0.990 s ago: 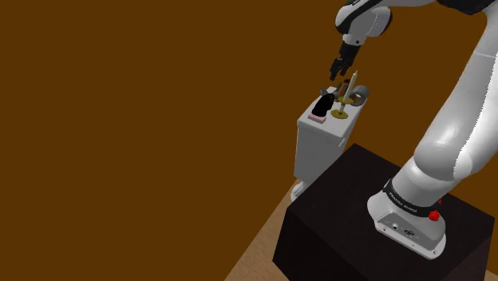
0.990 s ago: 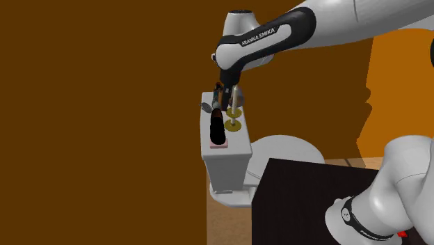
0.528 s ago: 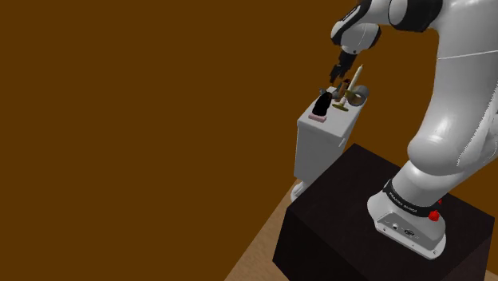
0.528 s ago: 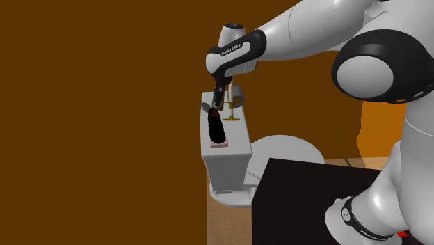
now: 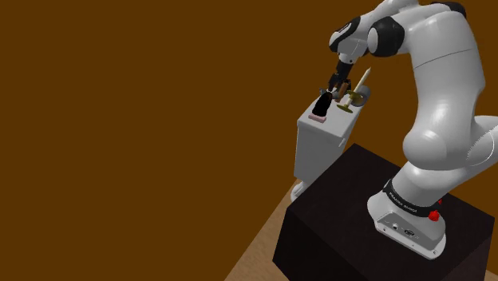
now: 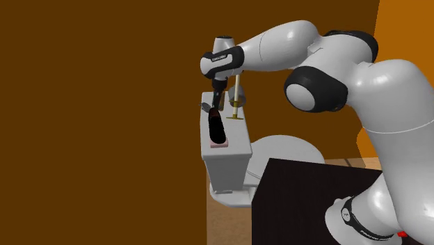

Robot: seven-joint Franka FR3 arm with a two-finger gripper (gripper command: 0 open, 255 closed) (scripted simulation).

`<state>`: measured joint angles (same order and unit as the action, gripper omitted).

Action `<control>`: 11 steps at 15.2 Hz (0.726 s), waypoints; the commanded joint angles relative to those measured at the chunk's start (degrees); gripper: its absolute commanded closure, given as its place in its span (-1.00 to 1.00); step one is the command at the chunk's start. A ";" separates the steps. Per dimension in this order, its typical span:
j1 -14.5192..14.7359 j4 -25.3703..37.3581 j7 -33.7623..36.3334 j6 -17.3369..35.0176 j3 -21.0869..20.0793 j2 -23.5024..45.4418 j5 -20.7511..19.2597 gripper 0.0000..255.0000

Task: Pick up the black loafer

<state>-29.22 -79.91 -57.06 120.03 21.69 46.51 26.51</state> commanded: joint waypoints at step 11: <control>-1.36 2.66 -0.90 2.65 -1.41 5.48 1.46 1.00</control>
<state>-30.57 -77.23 -57.93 122.60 20.29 51.95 27.95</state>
